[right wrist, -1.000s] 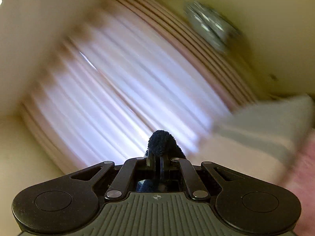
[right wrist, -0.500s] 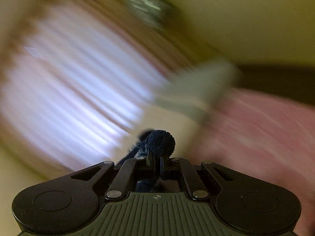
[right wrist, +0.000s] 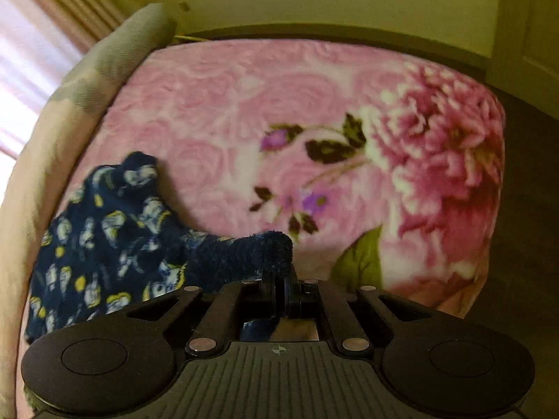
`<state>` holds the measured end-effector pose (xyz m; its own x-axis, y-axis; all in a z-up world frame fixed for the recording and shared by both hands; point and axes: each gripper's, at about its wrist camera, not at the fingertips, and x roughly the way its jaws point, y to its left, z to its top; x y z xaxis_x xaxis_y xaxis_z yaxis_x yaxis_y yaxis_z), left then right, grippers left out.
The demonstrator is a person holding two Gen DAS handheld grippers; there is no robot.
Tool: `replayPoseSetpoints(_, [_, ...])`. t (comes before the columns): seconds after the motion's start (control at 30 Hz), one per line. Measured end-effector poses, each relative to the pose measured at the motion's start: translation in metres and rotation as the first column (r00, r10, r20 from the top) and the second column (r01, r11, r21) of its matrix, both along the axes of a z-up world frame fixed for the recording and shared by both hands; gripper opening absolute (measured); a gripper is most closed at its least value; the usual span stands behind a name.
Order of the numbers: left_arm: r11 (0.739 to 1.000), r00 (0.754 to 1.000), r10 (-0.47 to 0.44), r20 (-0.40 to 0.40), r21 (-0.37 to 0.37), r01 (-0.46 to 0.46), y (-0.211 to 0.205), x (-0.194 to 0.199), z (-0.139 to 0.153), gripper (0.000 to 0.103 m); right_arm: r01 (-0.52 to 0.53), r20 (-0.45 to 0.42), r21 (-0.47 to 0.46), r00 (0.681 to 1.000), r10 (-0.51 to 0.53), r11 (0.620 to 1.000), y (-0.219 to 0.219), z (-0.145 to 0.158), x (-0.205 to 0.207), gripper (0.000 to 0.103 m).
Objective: Fold clothes
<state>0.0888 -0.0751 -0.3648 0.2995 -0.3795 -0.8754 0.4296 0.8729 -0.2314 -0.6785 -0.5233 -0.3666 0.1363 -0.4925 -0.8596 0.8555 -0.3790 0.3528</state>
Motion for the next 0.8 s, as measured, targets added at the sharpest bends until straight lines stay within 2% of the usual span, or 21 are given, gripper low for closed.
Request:
replayPoseSetpoints(0.1, [1.0,0.999,-0.023,0.023,0.013,0.023,0.003,0.001,0.012,0.005,-0.023,-0.011,-0.013,1.0,0.022,1.0,0.002,0.023,0.005,0.002])
replayPoseSetpoints(0.2, [0.996,0.999,-0.033,0.003,0.088,0.032,0.007,-0.003,-0.003,0.005,-0.004,-0.036,0.022,0.999,0.005,1.0,0.011,0.026,0.01,0.002])
replayPoseSetpoints(0.27, [0.989,0.999,-0.032,-0.021,0.141,0.035,0.011,-0.005,-0.017,0.007,0.003,-0.067,0.067,0.998,0.002,0.998,0.017,0.016,0.012,0.002])
replayPoseSetpoints(0.37, [0.961,0.998,-0.021,-0.064,0.273,0.038,0.009,-0.006,-0.038,0.016,-0.025,-0.111,0.173,0.993,0.045,0.985,0.018,-0.009,0.019,0.003])
replayPoseSetpoints(0.4, [0.954,0.998,-0.012,-0.066,0.297,0.031,0.009,-0.006,-0.039,0.024,-0.027,-0.1,0.222,0.994,0.051,0.975,0.016,-0.016,0.02,0.004])
replayPoseSetpoints(0.43, [0.953,0.998,0.004,-0.066,0.302,0.016,0.012,-0.005,-0.035,0.031,-0.019,-0.11,0.262,0.993,0.05,0.965,0.015,-0.019,0.02,0.011])
replayPoseSetpoints(0.47, [0.952,0.998,0.02,-0.066,0.307,0.001,0.014,-0.004,-0.031,0.031,-0.009,-0.138,0.278,0.989,0.049,0.961,0.014,-0.016,0.02,0.049])
replayPoseSetpoints(0.5, [0.952,0.996,0.042,-0.074,0.305,-0.018,0.017,-0.002,-0.025,0.031,0.011,-0.17,0.282,0.985,0.039,0.959,0.013,-0.012,0.019,0.073])
replayPoseSetpoints(0.6, [0.959,0.985,0.136,-0.11,0.264,-0.103,0.021,0.004,-0.003,0.026,0.121,-0.279,0.228,0.959,-0.055,0.966,0.01,0.015,0.011,0.074])
replayPoseSetpoints(0.67, [0.977,0.98,0.146,-0.134,0.178,-0.121,0.005,0.007,0.012,0.027,0.177,-0.253,0.173,0.959,-0.13,0.969,0.005,0.029,0.007,0.074])
replayPoseSetpoints(0.73, [0.994,0.986,0.079,-0.15,0.089,-0.066,-0.03,0.009,0.021,0.03,0.219,-0.201,0.128,0.961,-0.19,0.967,-0.002,0.038,0.007,0.074])
replayPoseSetpoints(0.8, [0.997,0.988,-0.071,-0.135,0.009,0.073,-0.083,0.009,0.025,0.036,0.229,-0.14,0.114,0.967,-0.213,0.967,-0.012,0.036,0.016,0.074])
